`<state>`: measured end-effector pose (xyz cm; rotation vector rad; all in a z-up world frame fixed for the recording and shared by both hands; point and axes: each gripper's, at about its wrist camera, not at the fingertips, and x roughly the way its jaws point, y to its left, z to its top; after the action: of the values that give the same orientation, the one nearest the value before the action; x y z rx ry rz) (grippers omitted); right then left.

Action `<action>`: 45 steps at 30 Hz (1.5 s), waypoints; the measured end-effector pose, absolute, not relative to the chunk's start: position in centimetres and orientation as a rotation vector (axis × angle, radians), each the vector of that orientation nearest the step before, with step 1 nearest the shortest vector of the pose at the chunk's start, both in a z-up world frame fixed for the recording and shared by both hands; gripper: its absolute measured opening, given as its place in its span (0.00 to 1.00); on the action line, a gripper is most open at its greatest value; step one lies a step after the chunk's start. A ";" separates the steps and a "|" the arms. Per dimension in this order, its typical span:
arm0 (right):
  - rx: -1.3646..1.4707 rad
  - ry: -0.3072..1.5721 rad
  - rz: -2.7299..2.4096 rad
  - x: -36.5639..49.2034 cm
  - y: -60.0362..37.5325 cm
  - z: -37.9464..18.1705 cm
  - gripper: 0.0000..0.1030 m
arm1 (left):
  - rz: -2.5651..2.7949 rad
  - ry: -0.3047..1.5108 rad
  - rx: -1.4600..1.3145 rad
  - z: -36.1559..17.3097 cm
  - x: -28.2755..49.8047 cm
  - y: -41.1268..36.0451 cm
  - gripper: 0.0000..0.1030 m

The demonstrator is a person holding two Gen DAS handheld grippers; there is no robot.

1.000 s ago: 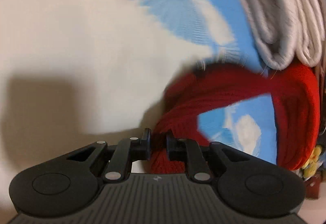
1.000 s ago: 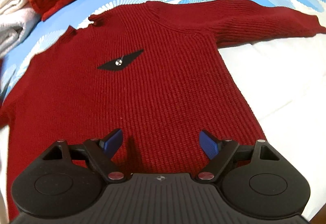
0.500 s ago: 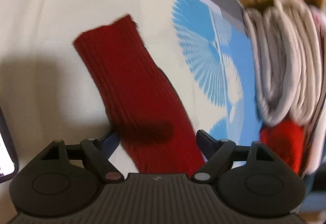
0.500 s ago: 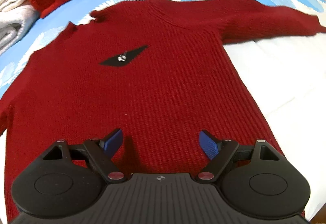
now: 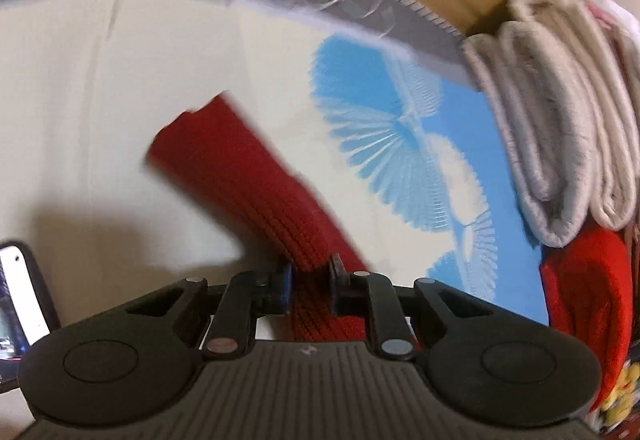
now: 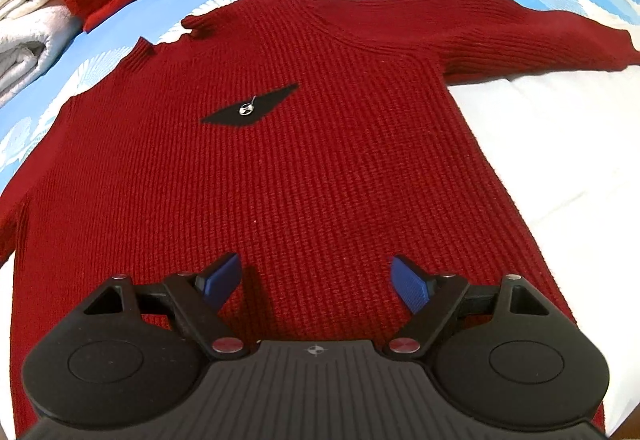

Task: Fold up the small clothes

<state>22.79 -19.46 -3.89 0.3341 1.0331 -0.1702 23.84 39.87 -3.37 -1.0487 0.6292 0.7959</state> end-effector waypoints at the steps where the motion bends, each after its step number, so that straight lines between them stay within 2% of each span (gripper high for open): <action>1: 0.338 1.032 -0.169 22.8 -19.6 -3.8 0.81 | 0.795 0.609 -1.001 -2.0 24.0 38.9 0.18; 5: 0.365 1.003 -0.170 22.5 -20.1 -2.8 0.81 | 0.722 0.516 -0.779 4.1 25.9 33.0 0.17; 10: 0.407 0.951 -0.163 21.9 -21.0 -1.2 0.81 | 0.467 0.485 -0.580 10.4 29.9 20.9 0.17; 13: 0.425 0.928 -0.171 21.5 -22.1 -0.7 0.81 | 0.297 0.507 -0.483 11.9 31.6 11.9 0.17; 16: 0.437 0.914 -0.198 21.1 -23.2 -0.5 0.81 | 0.151 0.516 -0.355 11.0 32.6 2.1 0.19; 17: 0.446 0.913 -0.206 20.9 -23.7 -0.5 0.81 | 0.094 0.536 -0.308 9.9 32.8 -0.8 0.32; 18: 0.458 0.914 -0.215 20.8 -24.1 -0.6 0.81 | 0.013 0.587 -0.247 8.4 33.1 -3.7 0.66; 19: 0.468 0.915 -0.221 20.7 -24.5 -0.6 0.81 | -0.074 0.681 -0.180 6.6 33.2 -6.5 0.85; 20: 0.475 0.915 -0.224 20.6 -24.9 -0.6 0.81 | -0.133 0.761 -0.111 4.9 33.0 -8.7 0.96; 22: 0.487 0.908 -0.236 20.4 -25.7 -0.4 0.81 | -0.164 0.754 -0.018 2.9 31.0 -10.7 0.95; 25: 0.501 0.891 -0.245 20.0 -26.4 -0.1 0.81 | -0.180 0.776 0.024 1.7 28.1 -9.7 0.96; 34: 0.680 0.810 -0.126 20.9 -27.3 0.3 0.81 | 0.291 0.778 0.066 2.4 19.6 3.4 0.98; 41: 0.819 0.805 0.072 25.3 -25.9 -1.1 0.82 | 0.448 0.778 0.037 0.1 22.1 9.3 0.99; 45: 0.790 0.849 0.049 31.4 -24.4 -2.1 0.82 | 0.406 0.867 0.009 -0.7 24.4 11.4 0.99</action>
<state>31.45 -24.42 -2.06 0.7899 0.8493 0.0488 24.43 11.36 -0.75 0.0093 0.8667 0.4064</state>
